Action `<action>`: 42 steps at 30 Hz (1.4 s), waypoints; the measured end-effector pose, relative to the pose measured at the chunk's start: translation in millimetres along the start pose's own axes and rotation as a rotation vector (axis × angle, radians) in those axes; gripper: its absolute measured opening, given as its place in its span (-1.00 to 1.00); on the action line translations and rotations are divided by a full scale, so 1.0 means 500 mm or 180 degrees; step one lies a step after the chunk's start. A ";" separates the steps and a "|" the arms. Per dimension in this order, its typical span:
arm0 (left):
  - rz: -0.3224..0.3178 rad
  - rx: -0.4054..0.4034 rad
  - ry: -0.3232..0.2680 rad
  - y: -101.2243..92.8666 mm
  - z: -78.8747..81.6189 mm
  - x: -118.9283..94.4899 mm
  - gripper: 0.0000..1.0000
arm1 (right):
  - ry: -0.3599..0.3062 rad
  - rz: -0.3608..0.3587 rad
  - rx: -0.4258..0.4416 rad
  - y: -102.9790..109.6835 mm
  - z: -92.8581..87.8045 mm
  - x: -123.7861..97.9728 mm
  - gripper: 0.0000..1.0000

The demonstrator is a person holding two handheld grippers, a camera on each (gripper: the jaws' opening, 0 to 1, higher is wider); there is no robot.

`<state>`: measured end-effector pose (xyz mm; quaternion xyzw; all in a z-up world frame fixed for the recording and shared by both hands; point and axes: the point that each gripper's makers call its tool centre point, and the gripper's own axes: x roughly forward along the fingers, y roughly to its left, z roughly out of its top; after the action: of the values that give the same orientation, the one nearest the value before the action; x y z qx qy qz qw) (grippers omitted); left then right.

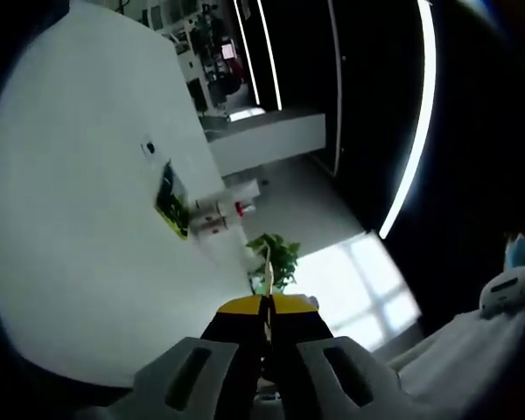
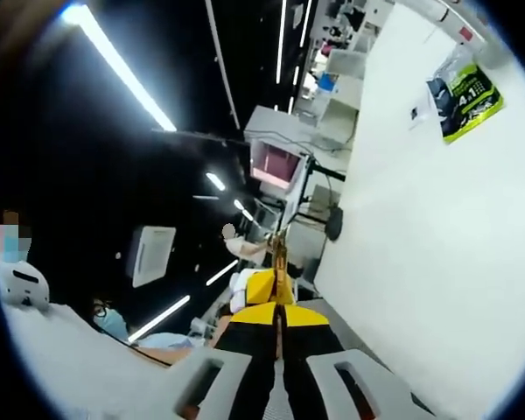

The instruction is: Arrange the skincare products in the storage area until every visible bottle or jar stands upright without overlapping.

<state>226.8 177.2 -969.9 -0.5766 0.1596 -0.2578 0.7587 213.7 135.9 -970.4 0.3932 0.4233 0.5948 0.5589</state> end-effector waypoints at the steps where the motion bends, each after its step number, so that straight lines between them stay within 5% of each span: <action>1: 0.0000 -0.0008 0.0001 0.000 0.000 0.000 -1.00 | -0.0006 0.0011 0.0034 0.001 -0.002 0.000 -1.00; 10: 0.0008 -0.0185 0.0138 -0.010 -0.018 0.010 -1.00 | -0.0125 0.0053 0.0135 0.000 0.012 -0.012 -1.00; 14: 0.0292 0.0279 0.0296 0.003 -0.017 0.006 -0.95 | -0.0178 0.0063 0.0201 -0.007 0.023 -0.009 -1.00; 18: 0.0684 0.1009 0.0457 0.027 0.002 -0.015 -0.54 | -0.0215 0.0048 0.0224 -0.007 0.037 -0.005 -1.00; 19: 0.0676 0.1083 0.0474 0.024 0.002 -0.017 -0.52 | -0.0204 0.0043 0.0217 -0.006 0.041 -0.004 -1.00; 22: 0.0913 0.1859 0.0695 0.031 0.013 -0.044 -0.62 | -0.0199 0.0041 0.0229 -0.008 0.048 -0.003 -1.00; 25: 0.1214 0.2132 0.0861 0.056 0.021 -0.066 -0.30 | -0.0190 0.0006 0.0242 -0.015 0.054 -0.003 -1.00; 30: 0.1771 0.3059 0.1527 0.107 0.022 -0.126 -0.52 | -0.0144 0.0013 0.0277 -0.019 0.056 -0.002 -1.00; 34: 0.2035 0.3362 0.1743 0.125 0.025 -0.158 -0.39 | -0.0149 0.0009 0.0317 -0.025 0.065 -0.004 -1.00; 37: 0.2235 0.3692 0.2138 0.152 0.011 -0.187 -0.31 | -0.0169 0.0010 0.0331 -0.030 0.073 -0.002 -1.00; 39: 0.2279 0.3855 0.2362 0.169 -0.006 -0.201 -0.34 | -0.0179 0.0007 0.0338 -0.035 0.078 0.000 -1.00; 42: 0.2354 0.3788 0.2377 0.181 -0.020 -0.209 -0.57 | -0.0192 0.0008 0.0363 -0.034 0.082 0.004 -1.00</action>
<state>154.9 247.9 -1065.3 0.1407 0.4202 -0.2074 0.8722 258.0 140.8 -973.0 0.4427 0.4390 0.5583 0.5474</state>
